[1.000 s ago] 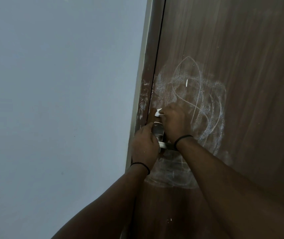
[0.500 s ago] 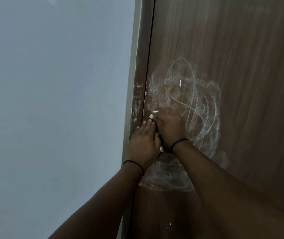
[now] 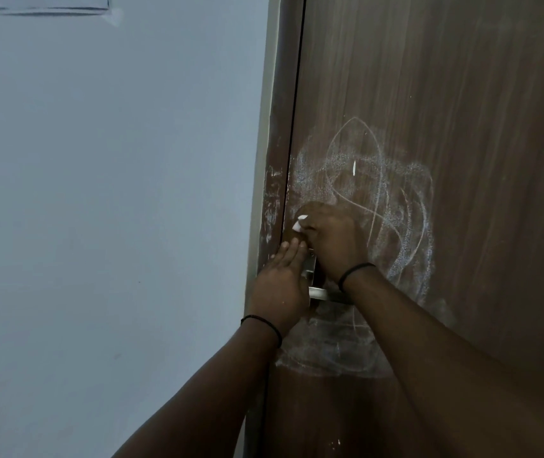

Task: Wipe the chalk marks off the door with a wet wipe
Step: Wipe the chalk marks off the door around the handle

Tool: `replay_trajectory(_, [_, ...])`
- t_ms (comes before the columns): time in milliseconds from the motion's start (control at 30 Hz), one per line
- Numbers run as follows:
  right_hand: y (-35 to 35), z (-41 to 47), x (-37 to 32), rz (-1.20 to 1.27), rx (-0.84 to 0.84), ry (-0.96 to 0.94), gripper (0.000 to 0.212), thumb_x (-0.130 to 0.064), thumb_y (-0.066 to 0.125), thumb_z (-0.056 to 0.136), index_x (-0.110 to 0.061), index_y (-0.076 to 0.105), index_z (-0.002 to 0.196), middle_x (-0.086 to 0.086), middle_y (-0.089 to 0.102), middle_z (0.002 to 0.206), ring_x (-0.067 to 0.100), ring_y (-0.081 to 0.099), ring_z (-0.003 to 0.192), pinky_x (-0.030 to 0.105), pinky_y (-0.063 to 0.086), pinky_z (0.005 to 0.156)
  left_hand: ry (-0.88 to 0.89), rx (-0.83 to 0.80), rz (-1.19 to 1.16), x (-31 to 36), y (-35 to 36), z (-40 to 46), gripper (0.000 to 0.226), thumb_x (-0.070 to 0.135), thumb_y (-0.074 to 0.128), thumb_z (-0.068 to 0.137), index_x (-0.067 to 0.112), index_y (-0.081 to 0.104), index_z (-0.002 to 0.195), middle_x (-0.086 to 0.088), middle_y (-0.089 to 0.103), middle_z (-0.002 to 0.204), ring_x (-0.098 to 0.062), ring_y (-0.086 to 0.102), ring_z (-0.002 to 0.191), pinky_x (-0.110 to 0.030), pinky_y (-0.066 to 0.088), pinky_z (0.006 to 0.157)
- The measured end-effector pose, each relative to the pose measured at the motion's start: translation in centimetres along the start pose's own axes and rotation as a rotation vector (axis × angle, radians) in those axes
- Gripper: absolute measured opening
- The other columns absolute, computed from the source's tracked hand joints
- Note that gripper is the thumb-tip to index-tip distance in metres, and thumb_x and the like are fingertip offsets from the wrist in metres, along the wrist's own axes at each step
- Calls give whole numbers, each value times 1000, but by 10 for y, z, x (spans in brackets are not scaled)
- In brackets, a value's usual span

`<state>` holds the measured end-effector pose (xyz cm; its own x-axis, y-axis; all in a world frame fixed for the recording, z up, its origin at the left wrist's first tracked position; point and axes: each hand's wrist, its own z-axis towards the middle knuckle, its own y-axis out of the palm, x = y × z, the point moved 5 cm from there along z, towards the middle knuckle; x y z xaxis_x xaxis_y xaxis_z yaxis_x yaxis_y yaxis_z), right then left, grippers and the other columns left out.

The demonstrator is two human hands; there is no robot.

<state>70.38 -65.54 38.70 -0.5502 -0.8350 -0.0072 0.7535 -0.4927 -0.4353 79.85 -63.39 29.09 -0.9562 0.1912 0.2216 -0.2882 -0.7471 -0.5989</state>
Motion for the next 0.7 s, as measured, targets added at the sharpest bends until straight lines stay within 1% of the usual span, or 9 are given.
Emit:
replay_trajectory(33, [-7, 1, 5, 13, 47, 37, 10, -3, 74, 79, -8, 76, 70, 6, 72, 74, 14, 61, 71, 18, 43, 76, -5, -4, -1, -1, 1, 0, 60, 22, 46, 94, 20, 31, 152, 2, 29, 158, -17, 26, 147, -34, 33, 115])
replay_trajectory(133, [-9, 18, 12, 7, 101, 146, 11, -10, 74, 83, -7, 77, 73, 8, 72, 75, 22, 63, 75, 38, 50, 78, -8, 4, -16, 0, 1, 0, 59, 21, 47, 94, 20, 32, 151, 2, 30, 158, -17, 26, 147, -34, 34, 114])
replay_trajectory(167, [-5, 23, 7, 6, 80, 126, 11, -10, 74, 83, -6, 77, 73, 9, 72, 74, 24, 64, 75, 40, 50, 79, -8, 7, -31, 2, 0, 0, 57, 20, 46, 94, 19, 35, 150, 1, 33, 157, -18, 29, 146, -35, 36, 113])
replay_trajectory(300, [15, 17, -18, -22, -61, -64, 9, -7, 77, 78, -10, 79, 70, 7, 73, 75, 23, 65, 78, 27, 44, 78, 36, 78, -78, 7, -10, 1, 51, 12, 46, 88, 8, 52, 138, -13, 54, 142, -32, 56, 125, -42, 51, 94])
replay_trajectory(367, [12, 12, -7, -27, -106, -64, 8, -16, 78, 81, -15, 80, 74, 3, 75, 78, 21, 65, 80, 28, 45, 84, 31, 58, -78, 4, -8, 1, 54, 14, 45, 90, 11, 46, 144, -9, 47, 148, -28, 47, 135, -40, 47, 102])
replay_trajectory(433, [2, 14, 10, 3, -54, -8, 6, -22, 79, 82, -18, 81, 78, -1, 76, 80, 20, 66, 81, 41, 50, 86, 15, 21, -73, 0, -2, 0, 57, 18, 44, 93, 16, 37, 149, -2, 36, 155, -22, 33, 144, -37, 38, 113])
replay_trajectory(500, [-8, 23, 20, 14, 69, 54, 4, -20, 79, 82, -19, 80, 78, -3, 75, 79, 20, 64, 85, 46, 49, 87, 13, 13, -48, -2, 0, 0, 57, 19, 44, 95, 19, 34, 151, 0, 33, 157, -18, 29, 146, -36, 35, 114])
replay_trajectory(567, [-5, 33, 15, -24, 98, 40, 8, -15, 77, 82, -17, 80, 75, -1, 74, 75, 19, 61, 84, 45, 47, 90, 13, 9, -50, -1, 0, 0, 56, 19, 44, 95, 19, 34, 151, 0, 33, 157, -18, 29, 146, -37, 37, 113])
replay_trajectory(700, [23, 26, -8, -72, -198, -67, 13, -20, 70, 89, -17, 81, 84, 2, 75, 86, 23, 61, 91, 41, 47, 87, 20, 41, -53, 3, -6, 1, 52, 14, 44, 90, 15, 48, 142, -5, 47, 149, -23, 44, 137, -40, 49, 100])
